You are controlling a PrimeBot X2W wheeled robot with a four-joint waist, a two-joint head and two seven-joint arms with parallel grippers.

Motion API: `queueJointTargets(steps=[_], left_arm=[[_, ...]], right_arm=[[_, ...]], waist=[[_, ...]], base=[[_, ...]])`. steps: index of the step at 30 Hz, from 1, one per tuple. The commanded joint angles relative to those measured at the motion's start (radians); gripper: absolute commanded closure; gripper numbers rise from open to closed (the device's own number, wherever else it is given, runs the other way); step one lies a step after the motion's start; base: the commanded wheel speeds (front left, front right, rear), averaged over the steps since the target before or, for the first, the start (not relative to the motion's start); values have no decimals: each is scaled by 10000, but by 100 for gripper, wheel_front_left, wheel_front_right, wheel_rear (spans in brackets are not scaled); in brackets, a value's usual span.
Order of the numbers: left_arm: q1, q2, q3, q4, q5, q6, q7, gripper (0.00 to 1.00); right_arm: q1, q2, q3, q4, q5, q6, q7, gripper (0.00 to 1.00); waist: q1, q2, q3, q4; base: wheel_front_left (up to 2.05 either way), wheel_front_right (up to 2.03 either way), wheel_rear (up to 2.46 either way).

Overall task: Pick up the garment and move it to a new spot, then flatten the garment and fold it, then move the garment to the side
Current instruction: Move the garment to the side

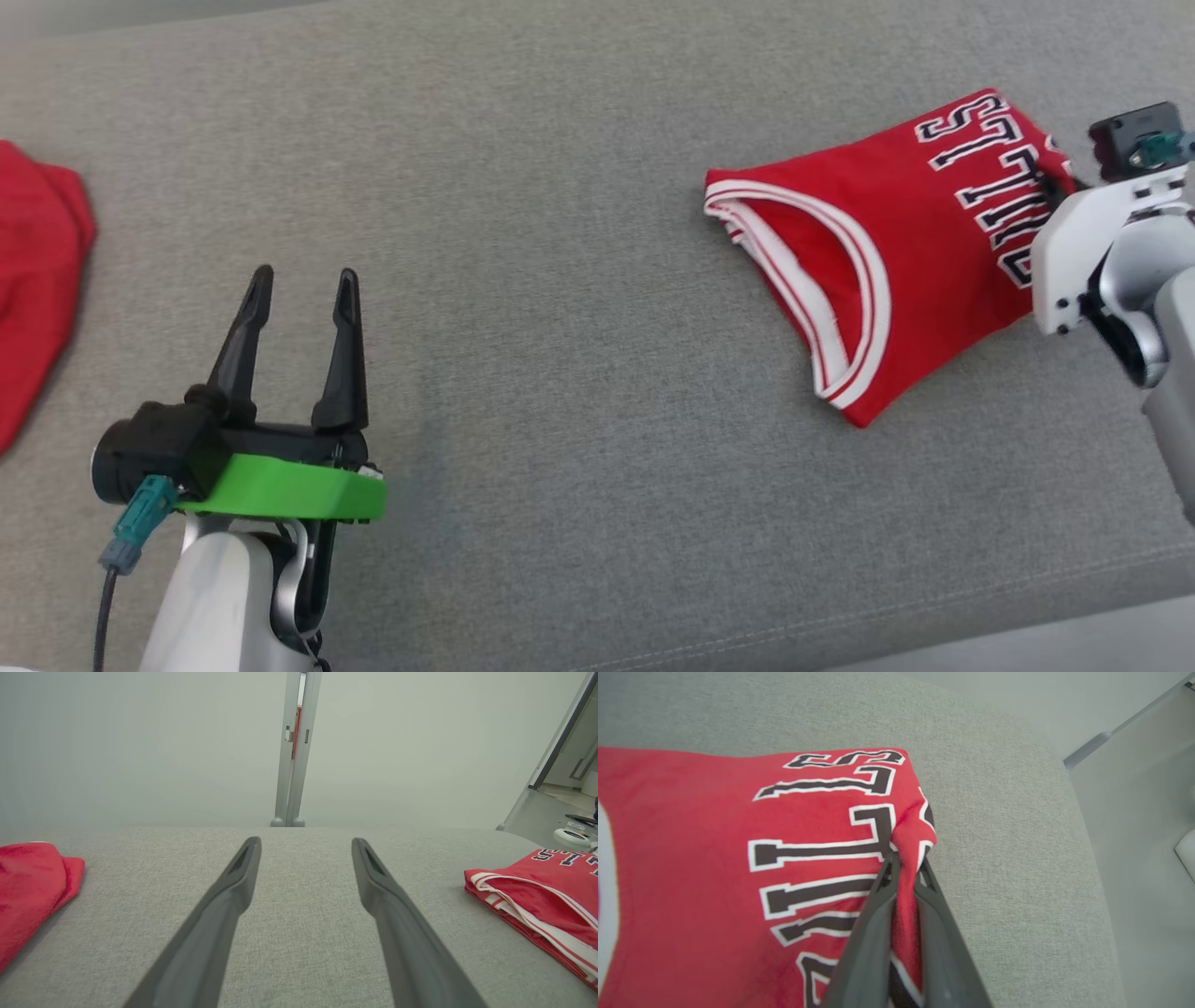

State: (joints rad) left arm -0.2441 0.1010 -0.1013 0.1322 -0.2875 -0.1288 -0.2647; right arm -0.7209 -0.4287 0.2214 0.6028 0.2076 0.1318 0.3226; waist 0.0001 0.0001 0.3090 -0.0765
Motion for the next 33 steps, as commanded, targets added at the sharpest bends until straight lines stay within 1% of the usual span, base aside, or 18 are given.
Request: queueJointTargets(steps=[1,5,9,14,19,22,23,24,25,30,33], left_arm=[[-263,128,-14,-186,106,-27,9,0],[-510,364,-165,-724,223,-27,11,0],[-644,649,-412,-1128,258,-27,12,0],[-782,916,-454,-1456,244,-27,11,0],[-804,1100,-458,-1670,228,-27,11,0],[-762,1135,-426,-1777,232,-27,11,0],[-741,1117,-404,-1796,225,-27,11,0],[-716,1113,-387,-1810,209,-27,11,0],[-677,1097,-383,-1811,194,-27,11,0],[-510,945,-343,-1697,112,-27,11,0],[-443,771,-255,-1634,53,-27,11,0]], right_arm=[[-325,-179,-41,69,-176,-18,-129,100],[-923,-662,-232,476,-482,-18,-582,100],[-1480,-1033,-498,975,-805,-20,-1178,100],[-2010,-1335,-1174,1629,-1601,-20,-2133,100],[-2271,-1406,-2353,2376,-2540,-20,-2886,100],[-2284,-1458,-2953,2502,-3113,-20,-3336,100],[-2259,-1457,-3127,2543,-3338,-20,-3481,87],[-2226,-1408,-3208,2565,-3524,-20,-3603,20],[-2210,-1372,-3342,2520,-3761,-20,-3798,0],[-2031,-1161,-3982,2348,-4597,-20,-4250,0],[-1789,-802,-4303,2075,-4763,-18,-4661,0]], waist=[[-1,-1,1009,-1072],[-1,-1,1670,-1530],[-1,-1,2273,-1724],[-1,-1,2802,-1716],[-1,-1,2993,-1530],[-1,-1,2998,-1391],[-1,-1,2991,-1341],[-1,-1,2981,-1314],[-1,-1,2961,-1279],[-1,-1,2719,-1120],[-1,-1,2399,-1000]], base=[[0,0,0],[0,0,0],[0,0,0],[0,0,0],[0,0,0],[0,0,0],[0,0,0],[0,0,0],[0,0,0],[0,0,0],[0,0,0]])
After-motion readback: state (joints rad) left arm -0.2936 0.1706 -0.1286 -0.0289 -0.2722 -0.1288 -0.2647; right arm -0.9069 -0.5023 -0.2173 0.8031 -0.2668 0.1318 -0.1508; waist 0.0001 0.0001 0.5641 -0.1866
